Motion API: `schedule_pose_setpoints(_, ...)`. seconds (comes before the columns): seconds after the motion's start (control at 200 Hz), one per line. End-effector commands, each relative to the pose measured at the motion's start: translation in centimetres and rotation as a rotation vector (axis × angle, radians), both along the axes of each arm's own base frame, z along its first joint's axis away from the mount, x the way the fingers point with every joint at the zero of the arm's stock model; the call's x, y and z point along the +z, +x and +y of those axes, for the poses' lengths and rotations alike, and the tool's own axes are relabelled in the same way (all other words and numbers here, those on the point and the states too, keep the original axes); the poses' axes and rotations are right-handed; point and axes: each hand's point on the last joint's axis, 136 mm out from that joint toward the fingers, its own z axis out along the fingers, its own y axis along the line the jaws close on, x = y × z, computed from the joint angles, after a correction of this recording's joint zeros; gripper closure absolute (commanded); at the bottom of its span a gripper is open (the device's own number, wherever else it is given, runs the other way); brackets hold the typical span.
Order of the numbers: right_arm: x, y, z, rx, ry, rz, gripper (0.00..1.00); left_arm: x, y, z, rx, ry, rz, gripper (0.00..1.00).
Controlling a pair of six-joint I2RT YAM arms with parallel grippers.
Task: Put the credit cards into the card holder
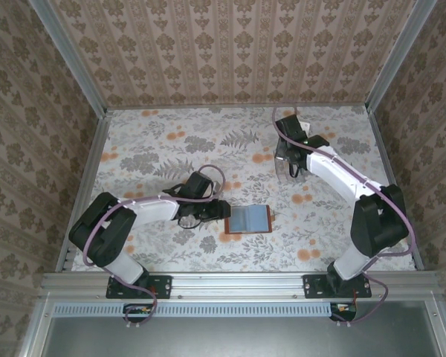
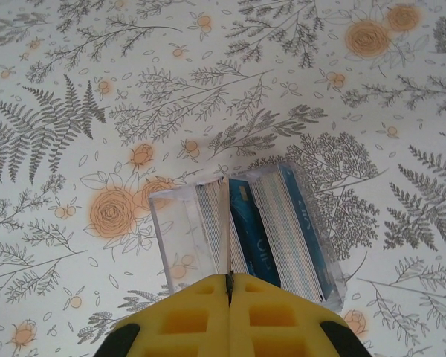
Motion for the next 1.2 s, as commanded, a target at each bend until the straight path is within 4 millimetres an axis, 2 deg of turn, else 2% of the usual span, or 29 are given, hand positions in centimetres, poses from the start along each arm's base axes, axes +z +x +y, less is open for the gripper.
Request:
schedule_pose_setpoints(0.0,0.4,0.6,0.2,0.073,-0.056,0.019,1.0,-0.2,-0.3,0.4,-0.008,-0.004,0.002,0.52)
schedule_pose_setpoints(0.29,-1.9,1.8,-0.3,0.188,-0.207,0.134,1.0,-0.3,-0.3,1.0,0.019,-0.009,0.004,0.52)
schedule_pose_setpoints(0.5,-2.1,1.9,-0.2,0.223,-0.216,0.152,1.0,-0.6,-0.3,1.2,0.025,-0.003,0.012,0.52)
schedule_pose_setpoints(0.775,-0.9,1.8,0.0,0.243,-0.194,0.144,1.0,-0.6,0.0,0.8,0.024,-0.005,0.023,0.52)
schedule_pose_setpoints(1.0,-2.3,2.0,-1.1,0.218,-0.254,0.184,1.0,-0.7,0.1,0.6,0.023,-0.013,0.029,0.52)
schedule_pose_setpoints(1.195,-2.6,2.1,-1.4,0.208,-0.271,0.183,1.0,-0.8,0.1,0.5,0.02,-0.01,0.031,0.52)
